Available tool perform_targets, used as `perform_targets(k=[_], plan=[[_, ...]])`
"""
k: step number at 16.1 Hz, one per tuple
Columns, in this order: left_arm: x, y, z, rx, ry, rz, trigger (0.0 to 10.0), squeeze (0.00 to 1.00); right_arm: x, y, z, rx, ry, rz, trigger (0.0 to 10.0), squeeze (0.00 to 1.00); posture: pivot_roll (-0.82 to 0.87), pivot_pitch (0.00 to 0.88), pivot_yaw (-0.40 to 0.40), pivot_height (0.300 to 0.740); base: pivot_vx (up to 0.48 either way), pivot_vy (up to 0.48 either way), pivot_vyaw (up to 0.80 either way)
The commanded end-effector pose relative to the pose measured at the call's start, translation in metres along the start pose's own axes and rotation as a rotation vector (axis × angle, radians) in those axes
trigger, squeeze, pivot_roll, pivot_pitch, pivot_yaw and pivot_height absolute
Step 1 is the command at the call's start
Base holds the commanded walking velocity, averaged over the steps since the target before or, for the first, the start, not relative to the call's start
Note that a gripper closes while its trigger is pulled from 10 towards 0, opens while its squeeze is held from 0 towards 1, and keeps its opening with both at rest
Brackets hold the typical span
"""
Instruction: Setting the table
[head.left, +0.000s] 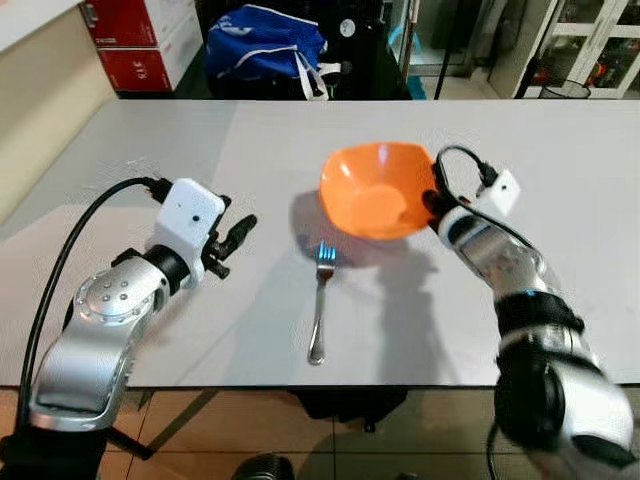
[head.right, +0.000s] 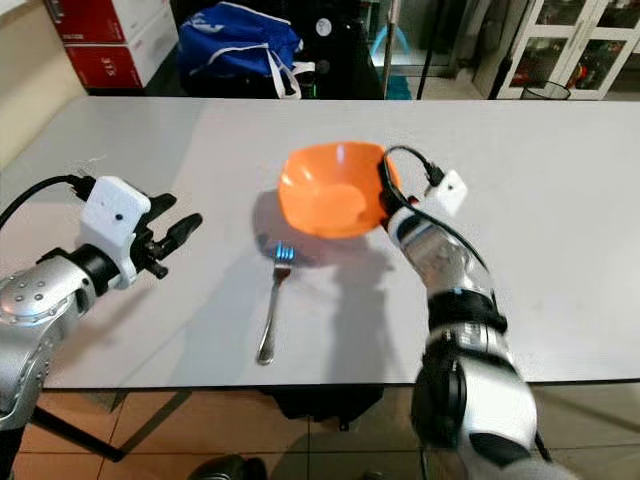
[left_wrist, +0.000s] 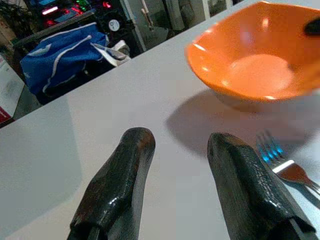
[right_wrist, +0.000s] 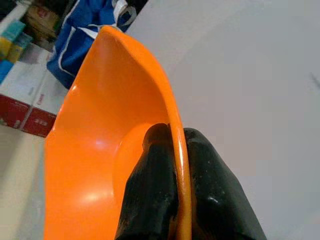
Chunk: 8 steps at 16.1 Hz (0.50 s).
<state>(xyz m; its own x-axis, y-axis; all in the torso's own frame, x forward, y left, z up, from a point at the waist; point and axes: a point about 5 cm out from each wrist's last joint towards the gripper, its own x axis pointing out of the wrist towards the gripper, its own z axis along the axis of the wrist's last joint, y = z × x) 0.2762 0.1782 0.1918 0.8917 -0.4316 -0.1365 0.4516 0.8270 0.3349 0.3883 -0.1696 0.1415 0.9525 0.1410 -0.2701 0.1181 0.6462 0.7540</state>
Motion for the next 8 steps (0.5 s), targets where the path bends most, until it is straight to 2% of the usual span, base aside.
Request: perform_targets(k=[1, 4, 8], plan=[[-0.001, -0.003, 0.005, 0.004, -0.015, -0.032, 10.0, 0.0, 0.002, 0.008, 0.016, 0.022, -0.069, 0.036, 10.0, 0.0, 0.02, 0.065, 0.014, 0.74, 0.0, 0.0, 0.0], [-0.001, -0.025, 0.014, -0.056, -0.082, -0.163, 10.0, 0.0, 0.006, 0.01, 0.024, 0.09, -0.121, 0.015, 10.0, 0.0, 0.04, 0.076, 0.01, 0.74, 0.0, 0.0, 0.0], [-0.002, -0.042, 0.019, -0.091, -0.108, -0.237, 10.0, 0.0, 0.008, 0.008, 0.025, 0.165, -0.144, -0.015, 10.0, 0.0, 0.05, 0.096, 0.001, 0.74, 0.0, 0.0, 0.0]])
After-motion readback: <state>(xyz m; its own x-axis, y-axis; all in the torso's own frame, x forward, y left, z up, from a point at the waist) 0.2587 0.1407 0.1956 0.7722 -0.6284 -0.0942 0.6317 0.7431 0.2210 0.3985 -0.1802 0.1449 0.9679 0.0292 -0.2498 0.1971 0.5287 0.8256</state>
